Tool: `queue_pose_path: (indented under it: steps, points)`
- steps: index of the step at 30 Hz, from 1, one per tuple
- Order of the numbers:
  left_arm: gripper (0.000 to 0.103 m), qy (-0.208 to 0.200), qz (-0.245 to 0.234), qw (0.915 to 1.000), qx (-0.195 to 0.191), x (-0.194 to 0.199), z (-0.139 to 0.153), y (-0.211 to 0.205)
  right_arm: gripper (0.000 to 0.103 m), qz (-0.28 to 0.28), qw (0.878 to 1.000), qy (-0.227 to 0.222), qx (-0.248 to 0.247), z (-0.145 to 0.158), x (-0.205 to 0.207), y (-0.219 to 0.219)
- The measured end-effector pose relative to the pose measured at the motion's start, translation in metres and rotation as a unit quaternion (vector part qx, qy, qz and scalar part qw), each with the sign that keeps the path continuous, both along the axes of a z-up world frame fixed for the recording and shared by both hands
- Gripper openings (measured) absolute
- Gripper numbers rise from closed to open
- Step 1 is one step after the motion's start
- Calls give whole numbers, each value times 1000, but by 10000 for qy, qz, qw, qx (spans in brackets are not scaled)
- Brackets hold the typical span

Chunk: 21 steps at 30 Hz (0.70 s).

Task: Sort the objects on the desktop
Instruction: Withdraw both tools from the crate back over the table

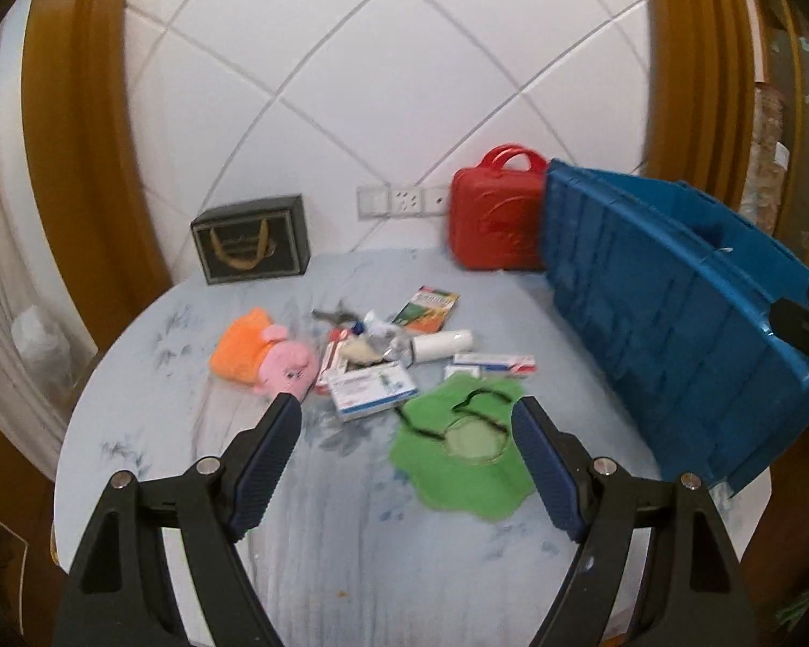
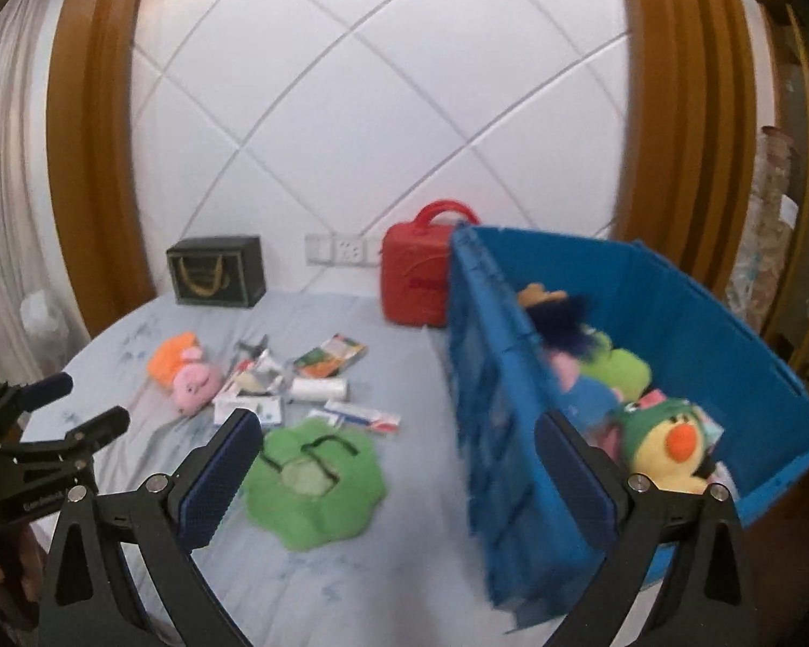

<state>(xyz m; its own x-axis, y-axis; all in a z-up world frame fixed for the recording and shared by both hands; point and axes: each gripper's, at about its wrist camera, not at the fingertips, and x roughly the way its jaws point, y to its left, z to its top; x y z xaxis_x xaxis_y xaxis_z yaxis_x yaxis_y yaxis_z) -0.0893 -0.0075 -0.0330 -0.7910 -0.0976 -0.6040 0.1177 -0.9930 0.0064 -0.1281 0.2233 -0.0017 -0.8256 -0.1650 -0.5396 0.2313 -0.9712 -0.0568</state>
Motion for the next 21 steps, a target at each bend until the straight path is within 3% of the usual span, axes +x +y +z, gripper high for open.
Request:
queue_pose_path:
  steps: [11, 16, 21]
  points:
    - [81, -614, 579, 9963, 150, -35, -50, -61, 103, 413, 9966, -675, 234, -53, -68, -39]
    - [80, -932, 968, 9908, 132, -71, -72, -71, 103, 622, 9933, -935, 259, -78, -115, -41]
    - [81, -1240, 992, 9871, 216, -101, -96, -71, 103, 693, 9887, -1307, 260, -110, -161, -41]
